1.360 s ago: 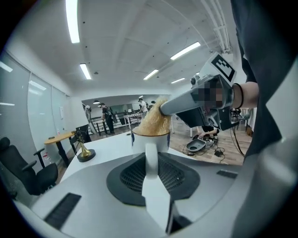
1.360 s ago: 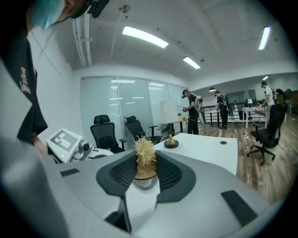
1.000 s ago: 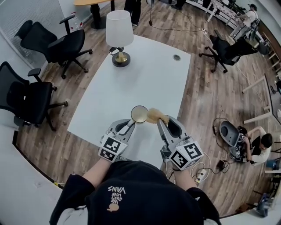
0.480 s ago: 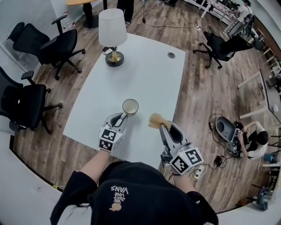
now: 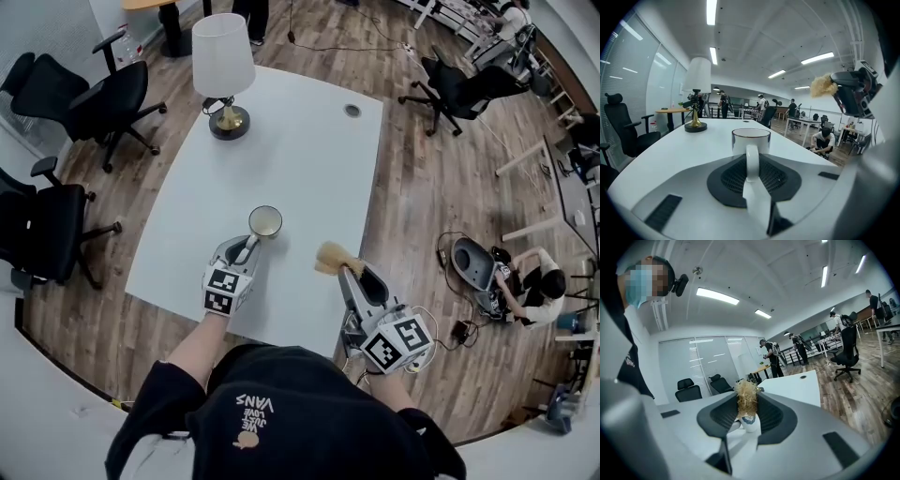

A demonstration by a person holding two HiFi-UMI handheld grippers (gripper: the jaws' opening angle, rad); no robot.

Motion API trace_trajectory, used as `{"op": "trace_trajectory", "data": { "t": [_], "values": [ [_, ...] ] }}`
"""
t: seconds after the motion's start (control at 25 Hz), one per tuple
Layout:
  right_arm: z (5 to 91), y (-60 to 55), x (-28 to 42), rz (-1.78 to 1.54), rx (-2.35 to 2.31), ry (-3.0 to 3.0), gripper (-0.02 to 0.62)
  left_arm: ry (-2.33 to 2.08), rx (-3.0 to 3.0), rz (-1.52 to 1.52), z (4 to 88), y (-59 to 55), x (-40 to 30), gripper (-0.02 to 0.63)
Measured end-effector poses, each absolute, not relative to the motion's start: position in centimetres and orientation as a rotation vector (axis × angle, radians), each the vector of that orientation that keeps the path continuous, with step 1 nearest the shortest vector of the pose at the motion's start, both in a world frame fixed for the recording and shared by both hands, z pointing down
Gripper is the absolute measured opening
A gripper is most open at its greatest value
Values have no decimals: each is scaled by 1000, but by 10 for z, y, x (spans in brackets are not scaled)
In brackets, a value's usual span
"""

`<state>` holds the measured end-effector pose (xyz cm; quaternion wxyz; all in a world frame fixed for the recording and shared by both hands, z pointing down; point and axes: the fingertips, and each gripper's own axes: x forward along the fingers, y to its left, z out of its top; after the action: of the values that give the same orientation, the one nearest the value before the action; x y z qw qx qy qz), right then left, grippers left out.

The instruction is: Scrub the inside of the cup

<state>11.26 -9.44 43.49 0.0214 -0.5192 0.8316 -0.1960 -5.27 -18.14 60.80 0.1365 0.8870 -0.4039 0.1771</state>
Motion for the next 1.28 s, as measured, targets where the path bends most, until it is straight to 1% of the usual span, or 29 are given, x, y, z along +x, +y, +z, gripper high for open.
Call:
{"op": "trace_trajectory", "data": {
  "t": [0.8,0.84,0.92,0.96,1.28],
  "values": [
    [434,-87,107,-606,-1581,2598,115,-1113,2587,463,612,-171,-49,67],
    [433,-86,107,-608,-1581,2597,115,-1109,2585,446,611,-170,-48,76],
    [433,-84,105,-606,-1576,2598,115,-1117,2582,420,607,-168,-50,132],
    [433,-83,105,-605,-1571,2600,115,-1122,2583,415,605,-168,-50,144],
    [432,-83,97,-596,-1524,2612,115,-1144,2614,365,581,-166,-55,149]
  ]
}}
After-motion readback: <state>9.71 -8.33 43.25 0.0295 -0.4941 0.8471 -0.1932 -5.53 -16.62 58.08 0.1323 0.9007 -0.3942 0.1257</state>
